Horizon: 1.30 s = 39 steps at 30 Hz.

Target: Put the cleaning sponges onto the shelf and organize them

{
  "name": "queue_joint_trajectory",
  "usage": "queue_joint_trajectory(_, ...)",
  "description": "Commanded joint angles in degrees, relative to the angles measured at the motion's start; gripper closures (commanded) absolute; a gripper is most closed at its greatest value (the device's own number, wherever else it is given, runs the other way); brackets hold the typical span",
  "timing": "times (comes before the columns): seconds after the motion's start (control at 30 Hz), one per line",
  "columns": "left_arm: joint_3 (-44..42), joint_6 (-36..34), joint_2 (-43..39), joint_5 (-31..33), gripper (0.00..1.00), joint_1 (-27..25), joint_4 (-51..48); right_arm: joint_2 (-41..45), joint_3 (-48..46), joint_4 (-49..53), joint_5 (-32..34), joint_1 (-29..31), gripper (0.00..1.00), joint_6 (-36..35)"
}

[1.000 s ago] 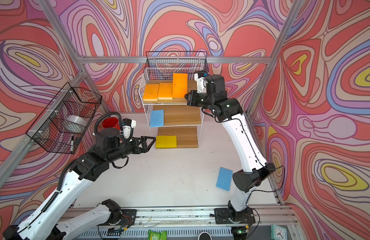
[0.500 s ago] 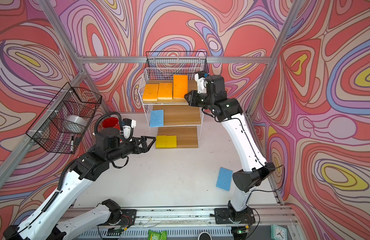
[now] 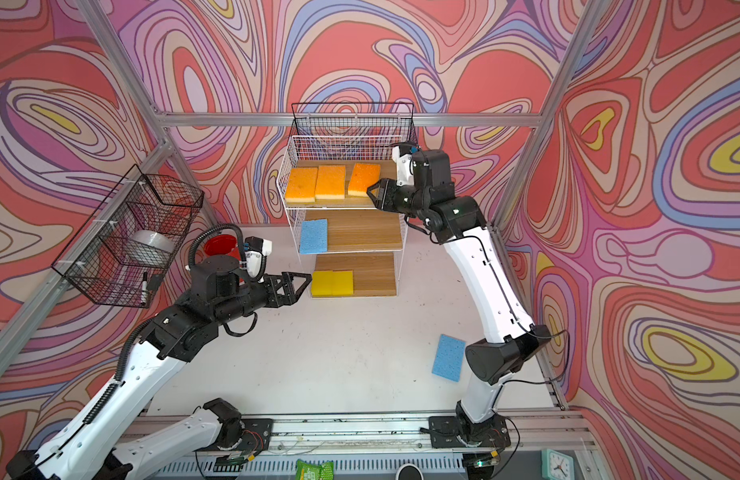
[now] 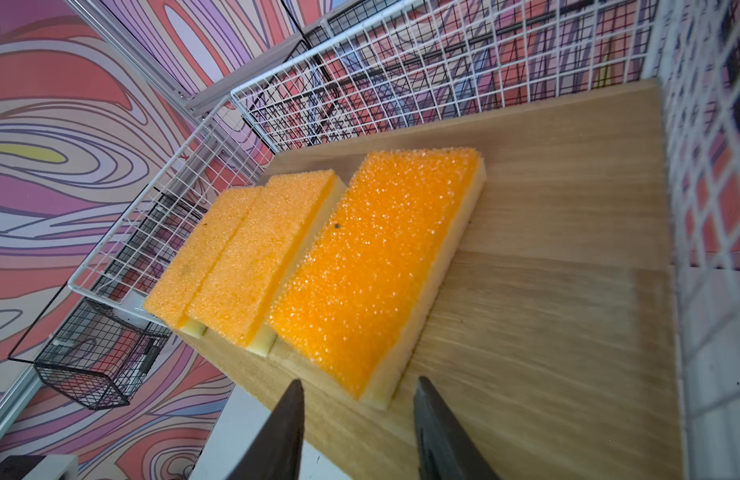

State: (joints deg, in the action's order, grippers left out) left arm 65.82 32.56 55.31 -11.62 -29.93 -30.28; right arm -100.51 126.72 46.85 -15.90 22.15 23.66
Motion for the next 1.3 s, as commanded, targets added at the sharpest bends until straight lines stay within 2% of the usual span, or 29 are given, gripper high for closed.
queue_joint_trajectory(0.0,-0.51,-0.8,-0.46,-0.5,0.06,0.38,0.84,0.4,-1.27,-1.41,-0.1,-0.29,0.56,0.47)
queue_joint_trajectory(0.17,-0.17,-0.93,-0.66,-0.38,0.06,0.4,0.4,0.96,-1.32,-1.66,0.26,-0.32,0.59,0.55)
queue_joint_trajectory(0.37,0.27,-1.18,-1.0,-0.34,0.06,0.39,0.05,4.18,-3.33,-2.45,-1.23,0.2,0.44,-0.48)
queue_joint_trajectory(0.5,0.73,-1.18,-1.08,-0.55,0.06,0.39,0.0,6.46,-4.92,-2.16,0.59,2.36,0.44,-1.67)
queue_joint_trajectory(0.7,0.9,-1.36,-1.56,-0.73,0.06,0.4,-0.04,9.86,-6.09,-0.95,14.44,9.5,0.44,-3.62)
queue_joint_trajectory(0.9,0.98,-1.79,-2.29,-0.75,0.06,0.4,-0.3,7.23,0.33,2.28,28.75,16.54,0.41,-4.83)
queue_joint_trajectory(1.27,-2.11,-1.21,-5.45,-1.23,0.06,0.41,-0.04,-4.71,14.18,5.45,36.94,17.31,0.38,-4.04)
